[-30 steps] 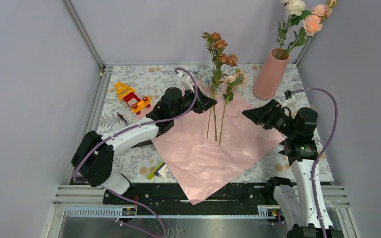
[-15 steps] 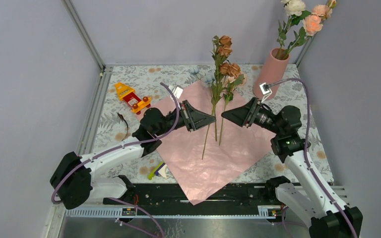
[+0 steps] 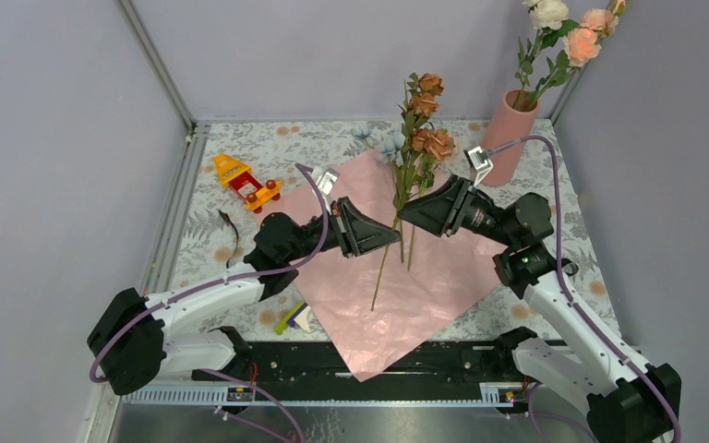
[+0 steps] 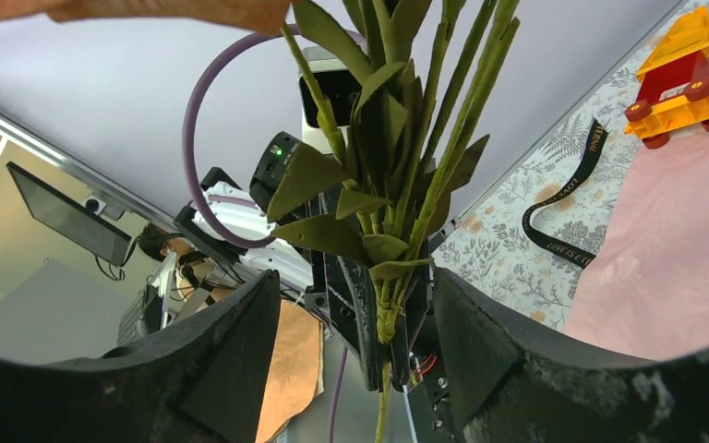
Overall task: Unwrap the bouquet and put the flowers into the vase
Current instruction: Pick up the fake flower from the wrapping paper.
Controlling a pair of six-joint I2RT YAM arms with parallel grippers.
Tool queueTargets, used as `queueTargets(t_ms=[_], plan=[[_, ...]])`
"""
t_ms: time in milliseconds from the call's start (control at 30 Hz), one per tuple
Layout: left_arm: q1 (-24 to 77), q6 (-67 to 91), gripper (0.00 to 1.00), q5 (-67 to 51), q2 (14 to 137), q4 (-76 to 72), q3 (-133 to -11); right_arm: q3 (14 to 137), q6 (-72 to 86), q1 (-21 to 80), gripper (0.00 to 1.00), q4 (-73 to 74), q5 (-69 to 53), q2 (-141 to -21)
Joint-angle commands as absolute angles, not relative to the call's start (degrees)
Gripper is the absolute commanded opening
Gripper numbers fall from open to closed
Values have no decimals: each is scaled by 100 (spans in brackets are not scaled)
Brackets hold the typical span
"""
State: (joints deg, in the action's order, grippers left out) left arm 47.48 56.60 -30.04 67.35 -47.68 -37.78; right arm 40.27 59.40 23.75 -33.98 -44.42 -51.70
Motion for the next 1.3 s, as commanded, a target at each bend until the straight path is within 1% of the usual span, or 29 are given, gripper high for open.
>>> queueTargets(t_ms=[0, 300, 400, 500, 567, 667, 800, 900, 967, 1067, 1133, 1167, 1233, 1267], plan=[[4798, 5541, 0, -3114, 6548, -5063, -3858, 4329, 5924, 2530, 67, -3785, -4344, -5232], [4802, 5430, 0, -3078, 6431, -4827, -3887, 4345, 5840, 2666, 52, -3754, -4301, -5301], [4807, 5324, 0, -3012, 6371, -4713, -3902, 4338, 5812, 2680, 44, -3740, -4264, -5292], [4804, 5251, 0, -2997, 6344, -4584, -3935, 4318, 5733, 2695, 33, -3656, -4229, -5283], [4808, 5211, 0, -3016, 6331, -4514, -3966, 4305, 5683, 2706, 28, -3596, -4204, -5288], [4808, 5152, 0, -3052, 6337, -4378, -4024, 4260, 5660, 2723, 23, -3608, -4162, -5275], [4805, 5147, 0, -3075, 6345, -4369, -4030, 4255, 5635, 2755, 21, -3607, -4149, -5283], [4802, 5147, 0, -3081, 6354, -4370, -4025, 4243, 5610, 2771, 17, -3608, -4133, -5292], [4808, 5146, 0, -3060, 6341, -4371, -4023, 4224, 5576, 2785, 12, -3594, -4102, -5284], [4803, 5104, 0, -2995, 6300, -4271, -4025, 4220, 5458, 2786, 2, -3439, -4012, -5221], [4807, 5038, 0, -2932, 6265, -4130, -4048, 4232, 5353, 2782, 0, -3314, -3949, -5129], [4806, 4997, 2, -2909, 6247, -4031, -4063, 4235, 5280, 2786, 0, -3230, -3914, -5080], [4808, 4904, 11, -2844, 6212, -3804, -4098, 4271, 5104, 2787, 0, -2988, -3838, -4980], [4807, 4838, 18, -2831, 6192, -3694, -4115, 4285, 4996, 2791, 0, -2856, -3794, -4925]])
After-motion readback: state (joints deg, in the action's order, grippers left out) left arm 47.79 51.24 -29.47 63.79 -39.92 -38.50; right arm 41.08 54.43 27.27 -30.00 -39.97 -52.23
